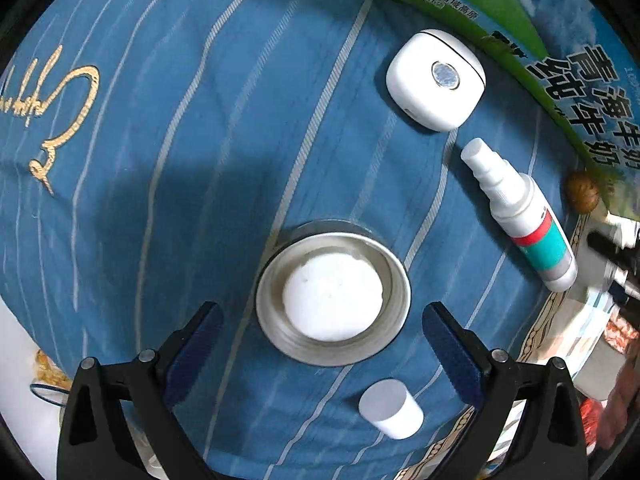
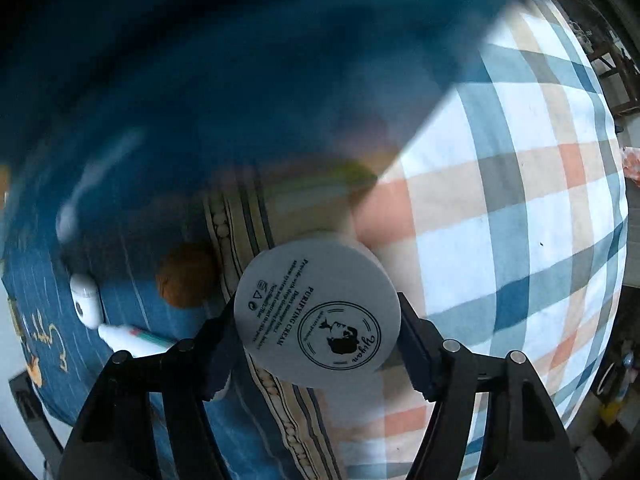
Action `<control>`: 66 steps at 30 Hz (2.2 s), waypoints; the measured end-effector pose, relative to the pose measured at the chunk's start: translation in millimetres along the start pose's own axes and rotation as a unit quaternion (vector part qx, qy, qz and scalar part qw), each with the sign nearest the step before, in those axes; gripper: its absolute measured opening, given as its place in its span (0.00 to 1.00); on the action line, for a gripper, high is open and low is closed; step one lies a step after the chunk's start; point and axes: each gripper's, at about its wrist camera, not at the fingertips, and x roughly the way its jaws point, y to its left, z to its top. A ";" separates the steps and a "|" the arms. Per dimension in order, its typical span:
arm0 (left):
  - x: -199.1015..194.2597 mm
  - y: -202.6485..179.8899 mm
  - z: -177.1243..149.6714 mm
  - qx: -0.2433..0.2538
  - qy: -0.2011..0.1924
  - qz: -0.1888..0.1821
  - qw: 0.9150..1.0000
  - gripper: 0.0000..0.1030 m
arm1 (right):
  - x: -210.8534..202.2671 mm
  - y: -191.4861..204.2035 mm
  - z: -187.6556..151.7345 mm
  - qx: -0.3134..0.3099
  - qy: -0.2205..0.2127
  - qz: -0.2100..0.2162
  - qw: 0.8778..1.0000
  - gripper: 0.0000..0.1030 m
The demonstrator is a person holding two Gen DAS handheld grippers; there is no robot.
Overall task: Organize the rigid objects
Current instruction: 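Grasp the open tin lid with the left tool while the right tool grasps the white cream jar, then carry the tin lid and white cream jar into the box with both tools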
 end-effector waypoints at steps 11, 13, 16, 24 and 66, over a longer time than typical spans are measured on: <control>2.8 -24.1 -1.5 0.049 -0.025 0.017 0.998 0.61 | 12.2 -29.1 -88.1 -0.057 0.053 -0.042 0.996 0.69; 1.9 -37.4 -7.9 0.074 -0.032 0.028 0.996 0.61 | 14.8 -30.8 -106.6 -0.069 0.055 -0.054 0.995 0.69; 3.5 -50.5 -14.7 0.100 -0.039 0.044 0.993 0.61 | 17.6 -32.0 -128.5 -0.081 0.046 -0.066 0.994 0.69; 12.6 -76.9 -23.6 0.128 -0.036 0.063 0.989 0.63 | 30.7 -38.2 -147.1 -0.067 0.034 -0.067 0.995 0.69; -7.9 -77.5 -31.7 0.123 -0.068 0.049 0.989 0.60 | 22.9 -10.5 -95.8 -0.075 0.031 -0.068 0.994 0.68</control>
